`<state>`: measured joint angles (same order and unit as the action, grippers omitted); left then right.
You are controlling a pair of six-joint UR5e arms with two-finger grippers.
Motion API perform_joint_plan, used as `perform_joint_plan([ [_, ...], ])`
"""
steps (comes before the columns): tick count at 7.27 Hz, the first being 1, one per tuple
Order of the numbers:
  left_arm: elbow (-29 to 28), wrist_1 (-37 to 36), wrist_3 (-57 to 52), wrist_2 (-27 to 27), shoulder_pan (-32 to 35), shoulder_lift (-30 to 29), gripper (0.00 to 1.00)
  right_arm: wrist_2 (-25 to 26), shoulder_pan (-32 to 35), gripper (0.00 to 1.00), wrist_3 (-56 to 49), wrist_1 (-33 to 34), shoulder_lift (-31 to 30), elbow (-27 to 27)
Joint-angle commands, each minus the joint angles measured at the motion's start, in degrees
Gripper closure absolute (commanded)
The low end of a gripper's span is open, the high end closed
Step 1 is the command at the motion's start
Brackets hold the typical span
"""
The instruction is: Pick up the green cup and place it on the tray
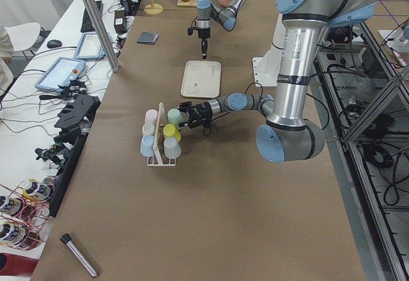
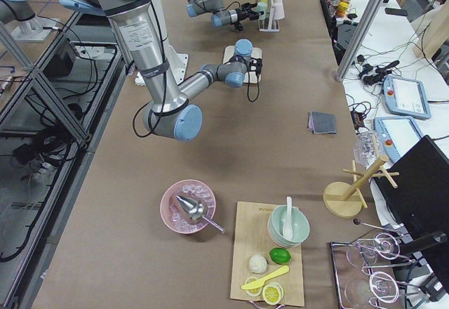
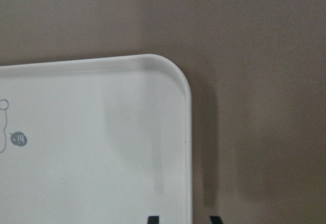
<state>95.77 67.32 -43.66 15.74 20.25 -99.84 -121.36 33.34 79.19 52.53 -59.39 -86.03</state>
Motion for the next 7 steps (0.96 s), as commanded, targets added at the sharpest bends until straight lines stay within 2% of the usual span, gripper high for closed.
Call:
perform_joint_plan([
  [1, -0.4, 0.0, 0.2, 0.0, 0.1, -0.1, 0.02, -1.1, 2.7, 0.0, -1.6, 0.2, -0.3, -0.3],
  [6, -3.0, 2.3, 0.2, 0.1, 0.1, -2.1, 0.02, -10.1, 14.5, 0.0, -8.3, 0.8, -5.7, -2.1],
  [7, -3.0, 2.4, 0.2, 0.0, 0.1, -2.4, 0.06, -10.9, 15.9, 0.0, -8.4, 4.1, -5.7, -3.5],
])
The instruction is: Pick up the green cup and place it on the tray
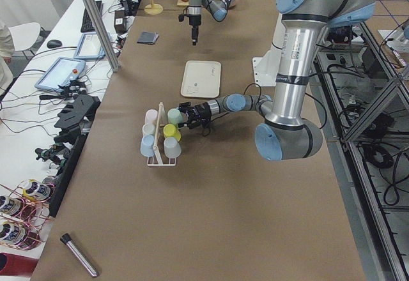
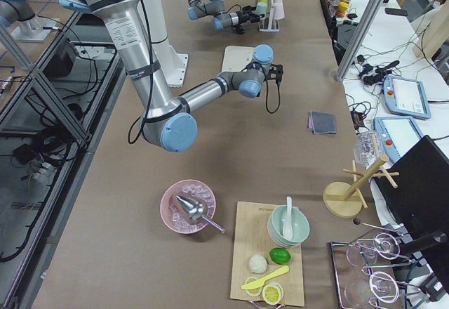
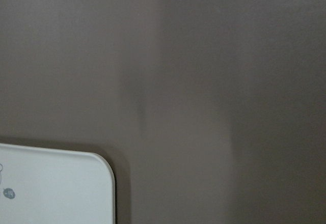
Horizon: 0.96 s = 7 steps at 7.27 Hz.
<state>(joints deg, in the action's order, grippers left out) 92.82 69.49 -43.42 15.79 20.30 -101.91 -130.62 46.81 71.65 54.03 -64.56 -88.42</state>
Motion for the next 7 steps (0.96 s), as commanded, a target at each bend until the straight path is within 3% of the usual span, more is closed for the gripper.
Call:
perform_joint_plan([
  [1, -0.1, 0.7, 0.0, -0.1, 0.0, -0.3, 0.31, -1.6, 2.9, 0.0, -0.8, 9.1, -0.6, -3.7],
  [2, 0.0, 0.8, 0.0, -0.1, 0.0, -0.3, 0.56, -1.1, 3.6, 0.0, -1.2, 16.1, -0.5, -6.7],
  [3, 0.6, 0.9, 0.0, -0.1, 0.0, -0.2, 0.73, -0.8, 4.5, 0.0, -2.6, 21.2, -0.6, -8.8],
  [4, 0.8, 0.9, 0.0, 0.0, 0.0, -0.1, 0.82, -0.2, 6.3, 0.0, -4.0, 23.2, -0.7, -9.0],
  [6, 3.3, 0.8, -0.3, -0.1, 0.7, 1.2, 0.83, 1.2, 9.8, 0.0, -15.1, 25.9, -3.0, -9.1],
  [7, 5.4, 0.7, -0.4, -0.1, 0.8, 2.3, 0.83, 1.2, 11.7, 0.0, -22.7, 31.8, -3.1, -10.4],
])
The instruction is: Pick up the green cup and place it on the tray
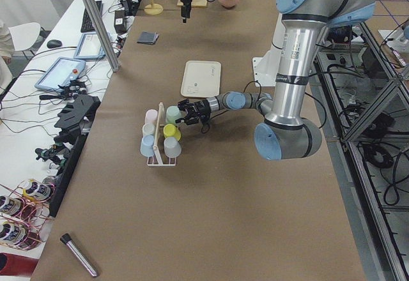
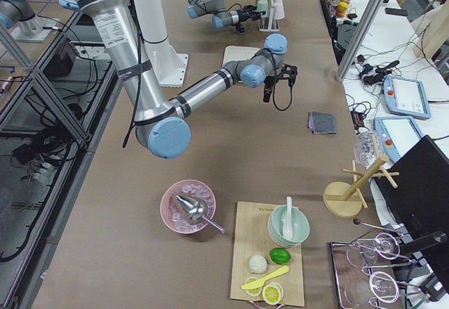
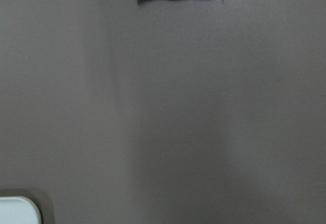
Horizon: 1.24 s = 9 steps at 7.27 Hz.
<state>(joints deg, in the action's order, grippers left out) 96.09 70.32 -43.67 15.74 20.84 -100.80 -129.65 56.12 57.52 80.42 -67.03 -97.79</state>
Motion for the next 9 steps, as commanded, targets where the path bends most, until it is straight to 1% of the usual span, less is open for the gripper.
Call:
perform_joint_plan([
  [1, 7.0, 0.0, -0.2, 0.0, 0.3, 4.5, 0.83, 0.4, 3.4, 0.0, -14.8, 10.4, -0.8, -3.0],
  [2, 12.3, -0.1, -0.3, 0.0, 0.3, 7.3, 0.83, 0.3, 4.8, 0.0, -20.5, 12.5, -2.5, -4.1],
  [3, 14.6, 0.0, -2.2, 0.1, 0.3, 7.6, 0.83, 0.3, 5.6, 0.0, -24.9, 13.2, -3.9, -4.2],
  [4, 16.7, 2.6, -6.6, 0.2, 0.3, 7.6, 0.82, 0.3, 6.5, 0.0, -32.1, 13.0, -7.5, -4.9],
  [5, 16.8, 11.3, -13.0, 0.4, 0.2, 7.8, 0.82, 0.1, 7.7, 0.0, -36.2, 13.1, -8.9, -4.9],
  [6, 17.1, 22.1, -19.4, 0.8, 0.3, 8.7, 0.83, 0.3, 7.8, 0.0, -36.5, 13.0, -10.3, -5.3],
  [7, 17.2, 33.7, -23.0, 2.5, 0.3, 9.0, 0.83, -0.3, 8.1, 0.0, -36.7, 12.5, -13.1, -7.0],
  [8, 17.2, 42.1, -24.6, 4.8, 0.3, 8.7, 0.83, -0.4, 8.5, 0.0, -36.9, 12.5, -15.4, -8.7],
  [9, 17.1, 49.9, -23.9, 6.8, 0.3, 8.3, 0.83, -0.6, 9.0, 0.0, -39.2, 12.5, -16.9, -9.2],
])
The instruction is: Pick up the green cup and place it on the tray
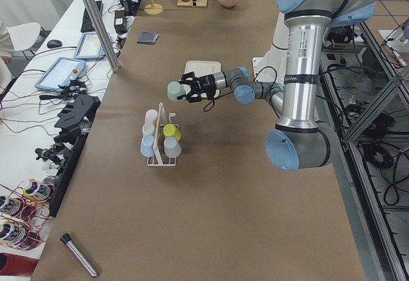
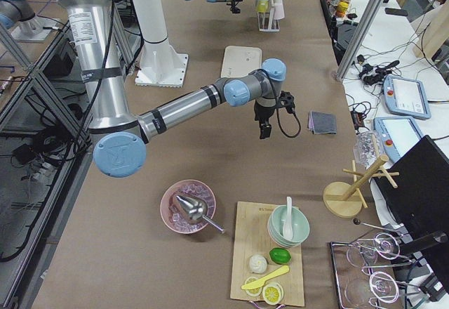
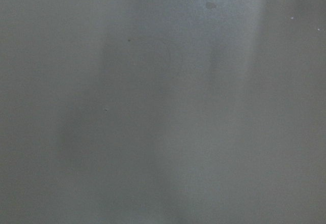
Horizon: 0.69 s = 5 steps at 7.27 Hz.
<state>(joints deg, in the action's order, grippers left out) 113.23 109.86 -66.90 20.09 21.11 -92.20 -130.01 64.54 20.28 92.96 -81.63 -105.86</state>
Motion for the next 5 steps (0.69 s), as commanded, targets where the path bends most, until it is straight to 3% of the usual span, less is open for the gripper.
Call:
perform_joint_plan([
  [1, -0.5, 18.3, 1.3, 8.2, 0.6, -1.1, 0.83, -0.5, 1.5, 0.0, -3.7, 0.5, -3.7, -1.0],
  [2, -0.6, 21.0, 5.5, 12.5, 1.6, -3.8, 0.83, -1.8, 2.5, 0.0, -3.7, 0.5, -5.6, -1.0],
  [5, -7.6, 34.6, 39.1, 35.0, 5.1, -12.2, 0.83, -2.2, 6.5, 0.0, -10.0, 0.7, -10.5, -0.3],
])
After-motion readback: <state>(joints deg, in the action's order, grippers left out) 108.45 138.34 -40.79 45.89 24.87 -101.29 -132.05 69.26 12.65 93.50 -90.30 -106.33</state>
